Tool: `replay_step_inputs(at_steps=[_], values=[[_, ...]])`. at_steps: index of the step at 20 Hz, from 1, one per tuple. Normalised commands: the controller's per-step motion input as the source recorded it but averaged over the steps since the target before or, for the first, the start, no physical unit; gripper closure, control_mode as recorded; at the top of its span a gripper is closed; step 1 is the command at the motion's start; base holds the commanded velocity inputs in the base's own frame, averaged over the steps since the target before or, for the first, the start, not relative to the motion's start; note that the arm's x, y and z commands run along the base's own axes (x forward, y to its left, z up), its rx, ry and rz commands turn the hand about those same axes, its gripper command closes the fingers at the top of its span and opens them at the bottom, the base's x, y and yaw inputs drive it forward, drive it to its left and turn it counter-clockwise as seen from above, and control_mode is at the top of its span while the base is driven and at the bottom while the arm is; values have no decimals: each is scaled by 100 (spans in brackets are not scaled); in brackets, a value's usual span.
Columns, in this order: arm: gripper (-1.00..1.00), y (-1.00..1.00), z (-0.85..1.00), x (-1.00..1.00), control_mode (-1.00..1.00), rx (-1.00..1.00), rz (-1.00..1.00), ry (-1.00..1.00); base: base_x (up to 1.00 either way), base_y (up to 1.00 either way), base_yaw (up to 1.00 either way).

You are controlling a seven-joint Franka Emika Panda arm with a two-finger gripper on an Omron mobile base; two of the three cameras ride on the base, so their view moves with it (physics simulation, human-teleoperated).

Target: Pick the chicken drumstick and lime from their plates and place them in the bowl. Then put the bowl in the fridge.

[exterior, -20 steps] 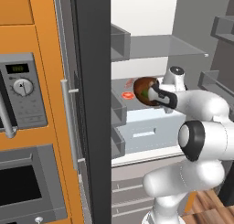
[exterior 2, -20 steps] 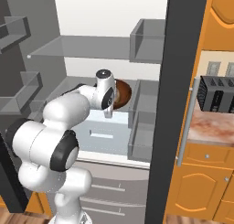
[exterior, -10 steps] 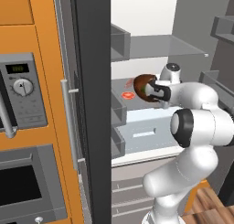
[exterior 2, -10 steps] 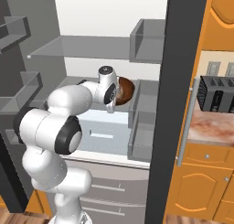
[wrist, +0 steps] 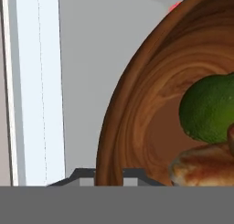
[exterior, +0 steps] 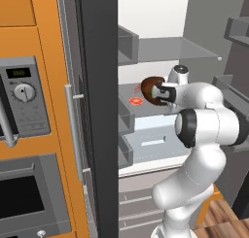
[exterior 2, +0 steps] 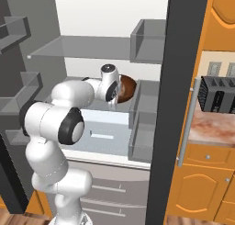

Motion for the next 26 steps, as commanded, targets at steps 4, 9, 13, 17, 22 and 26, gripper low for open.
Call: replay_step_inputs(at_steps=[4, 9, 13, 17, 22, 26], values=[[-100, -3, -3, 0, -100, 0, 0, -2, 0, 0, 0], [-100, 0, 0, -40, -100, 1, 0, -7, 0, 0, 0], [-100, 1, 13, -51, -100, 3, 0, -13, 0, 0, 0], [-100, 4, 45, -60, -100, 5, 0, -4, 0, 0, 0], [-100, 12, 36, -56, -100, 0, 0, -8, 0, 0, 0], [-100, 12, 28, -69, -100, 0, 0, -4, 0, 0, 0]])
